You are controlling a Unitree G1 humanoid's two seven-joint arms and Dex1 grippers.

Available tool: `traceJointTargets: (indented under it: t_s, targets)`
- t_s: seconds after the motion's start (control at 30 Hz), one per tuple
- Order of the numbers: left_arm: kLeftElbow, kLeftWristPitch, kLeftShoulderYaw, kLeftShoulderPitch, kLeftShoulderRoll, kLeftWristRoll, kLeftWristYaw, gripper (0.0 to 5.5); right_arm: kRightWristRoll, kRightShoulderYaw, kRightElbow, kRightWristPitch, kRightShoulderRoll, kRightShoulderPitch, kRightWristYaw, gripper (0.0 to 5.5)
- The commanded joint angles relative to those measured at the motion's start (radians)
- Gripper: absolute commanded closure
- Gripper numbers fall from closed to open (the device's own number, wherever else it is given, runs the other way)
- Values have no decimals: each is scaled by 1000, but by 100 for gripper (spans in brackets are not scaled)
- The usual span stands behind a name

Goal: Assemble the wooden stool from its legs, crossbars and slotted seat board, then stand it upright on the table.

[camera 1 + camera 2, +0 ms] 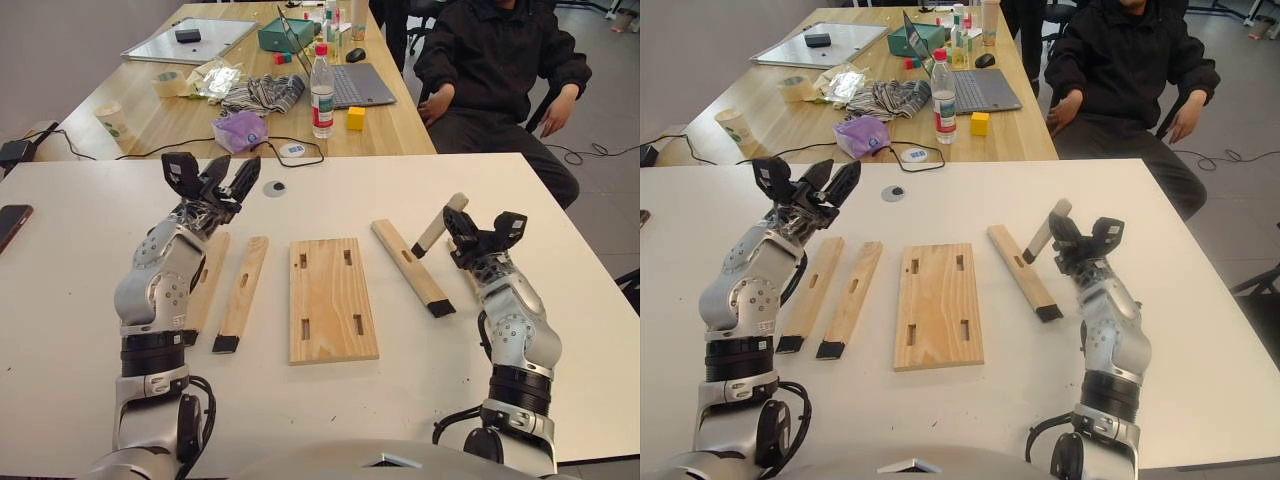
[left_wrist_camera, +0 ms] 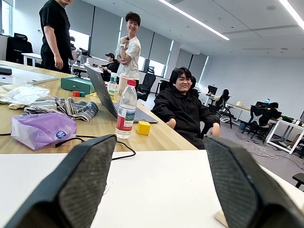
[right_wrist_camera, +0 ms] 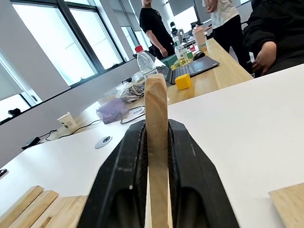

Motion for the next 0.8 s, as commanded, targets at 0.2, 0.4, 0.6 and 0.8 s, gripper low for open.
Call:
traceJointTargets:
  t_s: [0.2,0.4,0.6,0.8]
  targets:
    - [27,9,-33,-28,4,28,-24,214,-1,54,150,-142,9,-1,-30,510]
    - [29,5,-33,-31,0,27,-25,214,36,41,211,-167,-15,-39,-56,510]
    - [22,4,-38,-25,-9,29,-20,214,72,27,230,-153,-42,-72,-79,510]
    - [19,3,-37,-23,-15,30,-17,214,98,16,265,-151,-65,-105,-98,510]
